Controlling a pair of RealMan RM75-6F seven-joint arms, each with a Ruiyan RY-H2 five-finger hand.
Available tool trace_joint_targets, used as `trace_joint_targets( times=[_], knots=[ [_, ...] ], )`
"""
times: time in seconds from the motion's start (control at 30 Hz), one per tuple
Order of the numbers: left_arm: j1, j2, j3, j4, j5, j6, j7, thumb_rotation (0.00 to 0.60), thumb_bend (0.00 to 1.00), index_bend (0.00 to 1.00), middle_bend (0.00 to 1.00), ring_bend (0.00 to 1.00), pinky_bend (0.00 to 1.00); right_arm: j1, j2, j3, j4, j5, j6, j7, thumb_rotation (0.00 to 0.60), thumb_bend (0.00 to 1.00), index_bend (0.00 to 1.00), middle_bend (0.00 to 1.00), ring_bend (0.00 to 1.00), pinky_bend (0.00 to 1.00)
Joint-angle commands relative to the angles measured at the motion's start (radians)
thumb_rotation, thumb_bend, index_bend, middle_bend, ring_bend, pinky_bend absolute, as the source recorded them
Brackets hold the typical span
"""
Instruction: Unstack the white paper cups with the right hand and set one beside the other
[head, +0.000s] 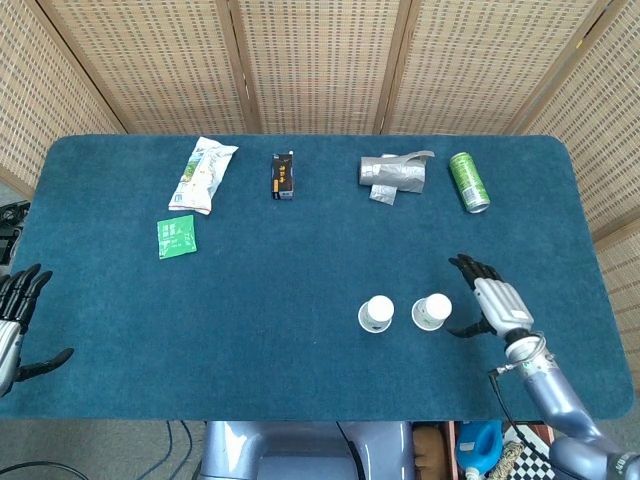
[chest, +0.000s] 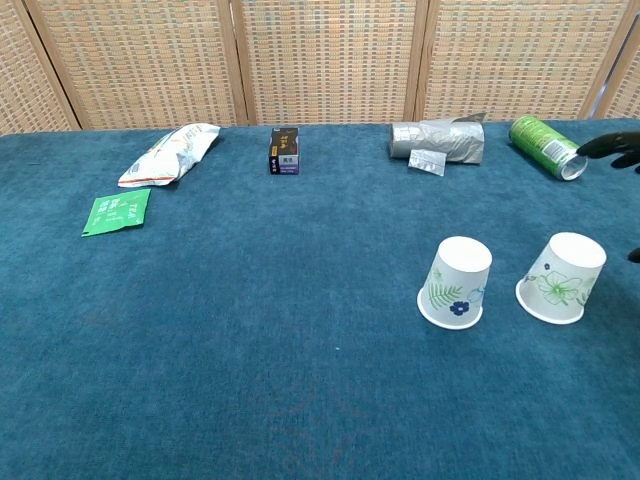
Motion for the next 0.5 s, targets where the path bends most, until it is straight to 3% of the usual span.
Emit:
trace_joint_targets(
  times=[0.03, 0.1, 0.2, 0.33, 0.5],
  knots=[
    [0.000, 0.002, 0.000, 0.004, -0.001, 0.000, -0.007, 0.600, 0.04, 0.00, 0.00, 0.00, 0.00, -0.135, 0.049, -0.066, -0.005, -0.266, 0.196, 0.047, 0.600, 0.13, 0.03, 0.00, 0.00, 0.00],
    [-0.004, 0.000, -0.002, 0.006, -0.004, -0.007, -0.009, 0.600, 0.04, 0.00, 0.00, 0.00, 0.00, -0.205, 0.014, -0.097, 0.070, -0.392, 0.359, -0.033, 0.600, 0.04, 0.03, 0.00, 0.00, 0.00],
    [-0.011, -0.009, -0.006, 0.013, -0.011, -0.018, -0.002, 0.600, 0.04, 0.00, 0.00, 0.00, 0.00, -0.286, -0.042, -0.127, 0.140, -0.503, 0.528, -0.114, 0.600, 0.00, 0.01, 0.00, 0.00, 0.00],
    [-0.015, -0.024, -0.004, 0.021, 0.006, -0.014, 0.018, 0.600, 0.04, 0.00, 0.00, 0.00, 0.00, -0.347, -0.067, -0.145, 0.165, -0.572, 0.628, -0.113, 0.600, 0.00, 0.00, 0.00, 0.00, 0.00],
    [-0.013, -0.030, 0.005, 0.018, 0.021, -0.011, 0.033, 0.600, 0.04, 0.00, 0.00, 0.00, 0.00, -0.385, -0.090, -0.143, 0.179, -0.584, 0.672, -0.128, 0.600, 0.00, 0.00, 0.00, 0.00, 0.00]
  ],
)
